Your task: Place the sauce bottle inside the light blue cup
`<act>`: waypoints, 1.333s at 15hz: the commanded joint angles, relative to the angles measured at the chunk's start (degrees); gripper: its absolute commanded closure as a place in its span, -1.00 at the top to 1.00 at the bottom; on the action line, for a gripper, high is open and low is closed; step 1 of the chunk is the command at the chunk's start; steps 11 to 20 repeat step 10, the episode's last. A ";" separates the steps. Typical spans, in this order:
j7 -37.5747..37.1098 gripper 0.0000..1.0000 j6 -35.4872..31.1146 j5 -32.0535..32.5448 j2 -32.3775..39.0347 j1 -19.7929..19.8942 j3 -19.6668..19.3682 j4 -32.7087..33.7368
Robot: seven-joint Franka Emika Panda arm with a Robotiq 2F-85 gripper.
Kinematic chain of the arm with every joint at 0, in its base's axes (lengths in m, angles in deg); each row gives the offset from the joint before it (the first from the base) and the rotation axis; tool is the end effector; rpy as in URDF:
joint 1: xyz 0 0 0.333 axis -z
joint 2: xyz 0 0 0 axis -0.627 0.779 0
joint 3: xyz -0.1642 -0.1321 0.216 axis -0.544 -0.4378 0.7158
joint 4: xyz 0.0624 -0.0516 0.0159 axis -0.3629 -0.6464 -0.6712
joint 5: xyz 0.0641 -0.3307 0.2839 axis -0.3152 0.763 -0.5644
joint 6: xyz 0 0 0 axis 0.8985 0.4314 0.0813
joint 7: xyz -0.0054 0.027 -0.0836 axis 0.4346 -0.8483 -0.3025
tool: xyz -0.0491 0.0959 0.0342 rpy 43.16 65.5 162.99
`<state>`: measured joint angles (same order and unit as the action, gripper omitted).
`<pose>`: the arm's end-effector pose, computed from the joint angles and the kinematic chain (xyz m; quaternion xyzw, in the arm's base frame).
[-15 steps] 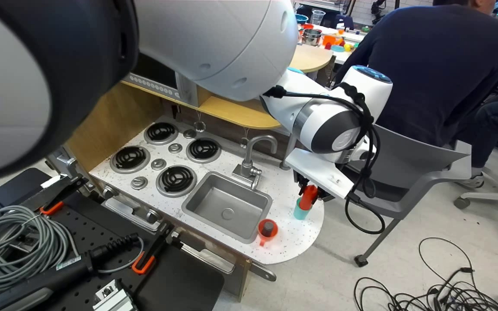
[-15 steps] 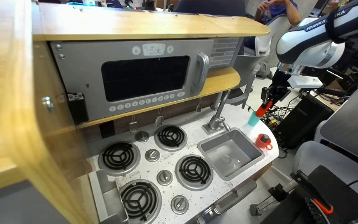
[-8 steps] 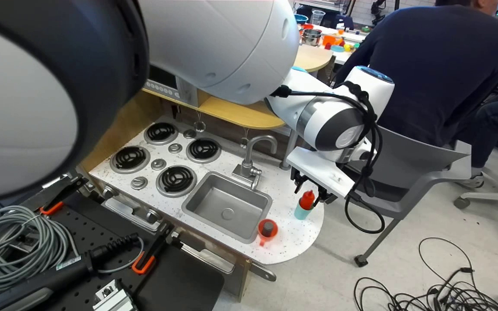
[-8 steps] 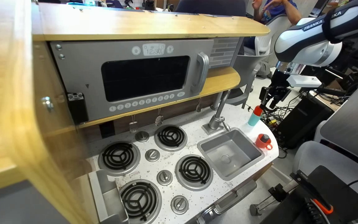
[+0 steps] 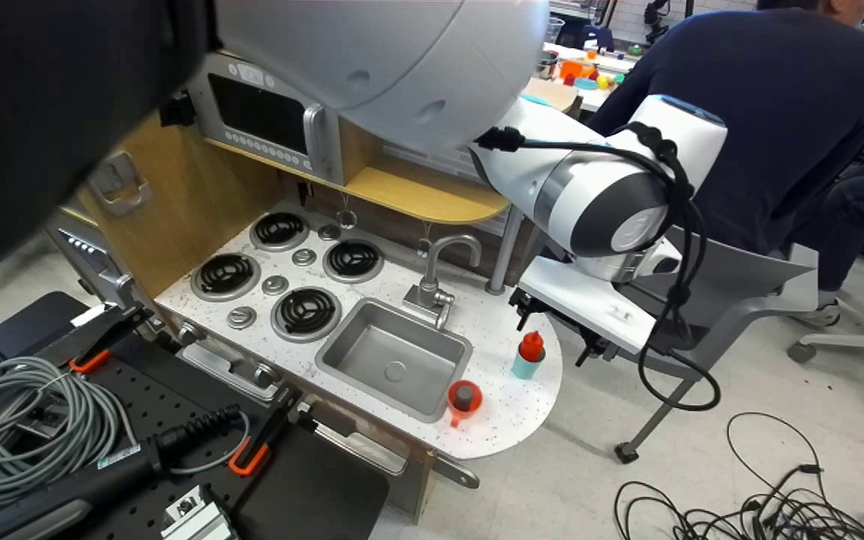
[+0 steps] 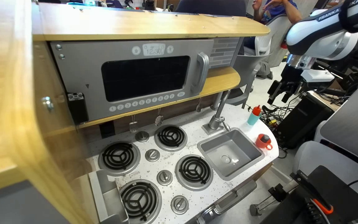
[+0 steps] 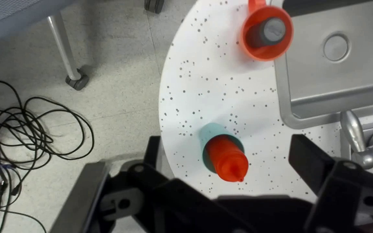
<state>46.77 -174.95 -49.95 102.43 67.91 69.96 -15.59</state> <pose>0.6452 -0.4063 0.0916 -0.9961 0.0656 0.0588 0.0072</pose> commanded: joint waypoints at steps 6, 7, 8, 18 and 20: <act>7.18 1.00 -0.22 5.79 -14.56 0.52 -4.26 -14.57; 7.20 1.00 -0.16 6.10 -16.22 0.48 -4.70 -16.00; 7.20 1.00 -0.16 6.06 -16.49 0.49 -4.71 -16.00; 7.18 1.00 -0.22 6.07 -15.63 0.40 -4.58 -15.75; 7.18 1.00 -0.22 6.07 -15.63 0.40 -4.58 -15.75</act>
